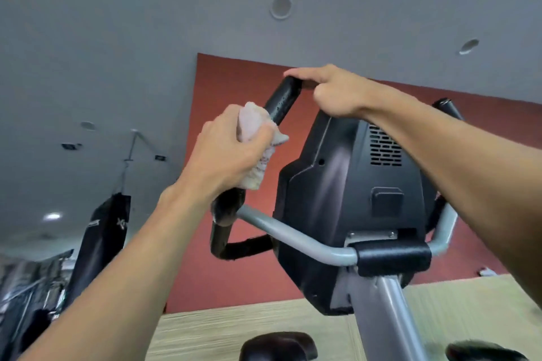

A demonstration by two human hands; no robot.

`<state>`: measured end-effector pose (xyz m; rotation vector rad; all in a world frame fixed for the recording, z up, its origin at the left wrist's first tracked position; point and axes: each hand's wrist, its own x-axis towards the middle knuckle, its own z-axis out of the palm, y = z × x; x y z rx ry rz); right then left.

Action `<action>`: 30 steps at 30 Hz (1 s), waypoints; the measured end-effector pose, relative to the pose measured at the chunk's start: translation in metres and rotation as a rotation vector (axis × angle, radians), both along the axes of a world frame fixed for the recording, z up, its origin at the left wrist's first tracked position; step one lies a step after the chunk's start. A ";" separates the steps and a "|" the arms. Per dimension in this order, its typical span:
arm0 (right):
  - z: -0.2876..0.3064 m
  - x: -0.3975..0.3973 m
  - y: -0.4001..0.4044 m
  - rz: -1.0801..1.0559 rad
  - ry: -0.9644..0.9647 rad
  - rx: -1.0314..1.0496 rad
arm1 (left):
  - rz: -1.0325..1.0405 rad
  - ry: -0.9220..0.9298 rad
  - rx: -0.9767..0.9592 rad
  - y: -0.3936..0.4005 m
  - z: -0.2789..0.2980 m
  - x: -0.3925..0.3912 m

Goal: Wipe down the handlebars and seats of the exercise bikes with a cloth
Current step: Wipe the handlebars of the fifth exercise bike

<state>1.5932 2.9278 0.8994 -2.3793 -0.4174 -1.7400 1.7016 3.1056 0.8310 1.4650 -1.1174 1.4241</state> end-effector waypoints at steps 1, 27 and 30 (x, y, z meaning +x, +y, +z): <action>0.000 0.000 -0.002 0.013 0.010 0.000 | 0.093 -0.039 -0.031 -0.002 -0.005 0.001; -0.003 0.037 -0.042 0.325 -0.103 -0.042 | 0.772 -0.346 -0.266 -0.084 0.055 -0.029; -0.010 0.028 -0.038 0.299 -0.093 -0.046 | 0.681 -0.360 -0.326 -0.064 0.034 -0.014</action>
